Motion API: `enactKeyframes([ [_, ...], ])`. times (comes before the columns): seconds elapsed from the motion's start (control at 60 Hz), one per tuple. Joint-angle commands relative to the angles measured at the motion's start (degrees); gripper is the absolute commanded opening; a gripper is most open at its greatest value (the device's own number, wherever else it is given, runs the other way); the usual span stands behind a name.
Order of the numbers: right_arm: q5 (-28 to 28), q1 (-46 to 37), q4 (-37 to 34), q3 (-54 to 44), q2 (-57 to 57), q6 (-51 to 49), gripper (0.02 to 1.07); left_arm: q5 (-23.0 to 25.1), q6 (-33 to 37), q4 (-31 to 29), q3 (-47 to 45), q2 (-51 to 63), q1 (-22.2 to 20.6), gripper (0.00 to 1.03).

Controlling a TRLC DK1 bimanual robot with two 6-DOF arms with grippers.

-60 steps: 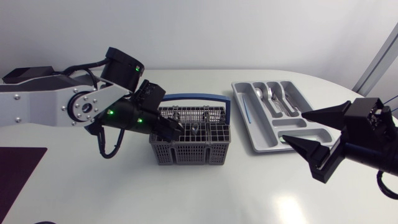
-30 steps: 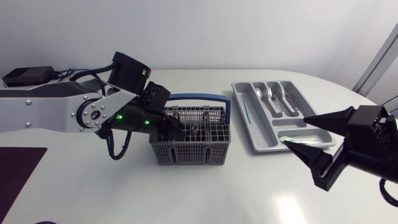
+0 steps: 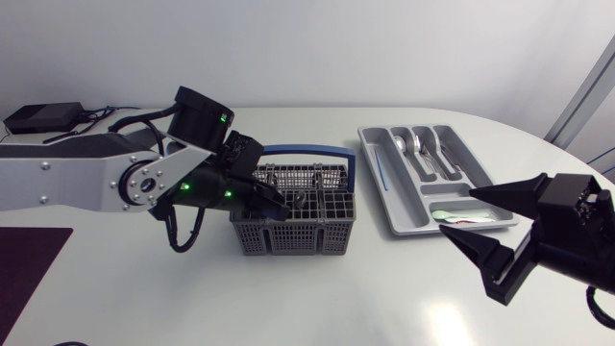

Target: Unload the cutlery basket into the drawer organizer.

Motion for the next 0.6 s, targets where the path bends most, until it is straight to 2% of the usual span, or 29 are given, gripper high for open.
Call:
enactKeyframes([
  [0.0, 0.05, 0.05, -0.58, -1.05, -0.27, -0.27, 0.92, -0.47, -0.68, -0.22, -2.35, -2.92, 0.81, 0.08],
  [0.267, 0.05, 0.32, -1.46, -1.05, -1.06, -0.18, 0.92, 5.41, -1.21, 0.31, -3.93, -6.7, 4.24, 0.08],
  [0.583, 0.23, 0.4, -3.48, -0.17, -2.55, -0.18, 0.92, 9.02, -2.08, 0.48, -4.81, -12.24, 5.73, 0.08],
])
